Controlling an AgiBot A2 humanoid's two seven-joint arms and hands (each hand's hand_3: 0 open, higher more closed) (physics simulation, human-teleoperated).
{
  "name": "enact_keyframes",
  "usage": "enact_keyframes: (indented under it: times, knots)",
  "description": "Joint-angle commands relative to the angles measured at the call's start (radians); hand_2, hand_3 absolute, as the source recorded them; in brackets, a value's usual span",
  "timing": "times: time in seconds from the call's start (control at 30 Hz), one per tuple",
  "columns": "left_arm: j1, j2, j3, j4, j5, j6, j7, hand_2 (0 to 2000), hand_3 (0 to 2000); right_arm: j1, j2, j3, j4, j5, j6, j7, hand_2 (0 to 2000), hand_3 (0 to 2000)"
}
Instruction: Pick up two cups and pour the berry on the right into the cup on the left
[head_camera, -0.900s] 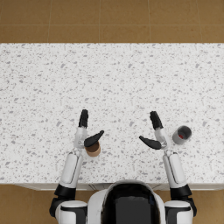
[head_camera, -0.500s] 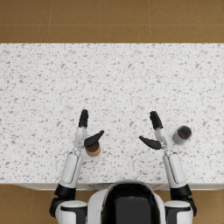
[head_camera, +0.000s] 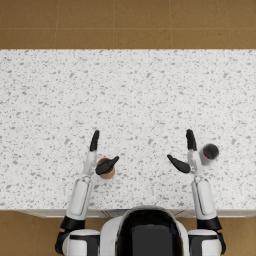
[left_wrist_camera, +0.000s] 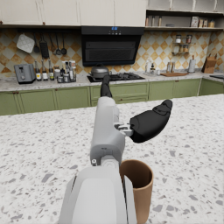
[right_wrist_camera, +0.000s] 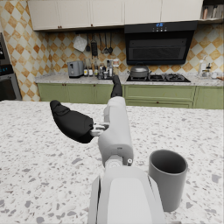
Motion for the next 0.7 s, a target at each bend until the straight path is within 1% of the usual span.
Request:
enact_keyframes:
  times: [0.03,0.13,0.23,0.37,0.47,0.57,0.7]
  knots:
    - [-0.02,-0.006,-0.027,-0.028,0.031,-0.002,-0.002,0,0,-0.03,0.004,-0.074,0.024,0.031,-0.002,0.002,0,0]
    - [-0.068,-0.016,-0.058,-0.037,0.126,-0.005,-0.005,0,0,-0.055,-0.003,-0.159,0.02,0.117,-0.005,0.005,0,0]
    - [-0.11,-0.023,-0.071,-0.036,0.177,-0.006,-0.006,0,0,-0.073,-0.011,-0.224,0.018,0.153,-0.006,0.006,0,0]
    - [-0.16,-0.032,-0.059,-0.033,0.199,-0.007,-0.007,0,0,-0.103,-0.022,-0.257,-0.002,0.169,-0.007,0.007,0,0]
    - [-0.18,-0.033,-0.061,-0.027,0.203,-0.007,-0.007,0,0,-0.119,-0.032,-0.289,-0.001,0.172,-0.007,0.007,0,0]
    - [-0.219,-0.039,-0.082,-0.022,0.205,-0.007,-0.007,0,0,-0.149,-0.045,-0.339,-0.004,0.173,-0.007,0.007,0,0]
    - [-0.27,-0.045,-0.096,-0.024,0.206,-0.007,-0.007,0,0,-0.167,-0.059,-0.387,-0.043,0.275,-0.007,0.007,0,0]
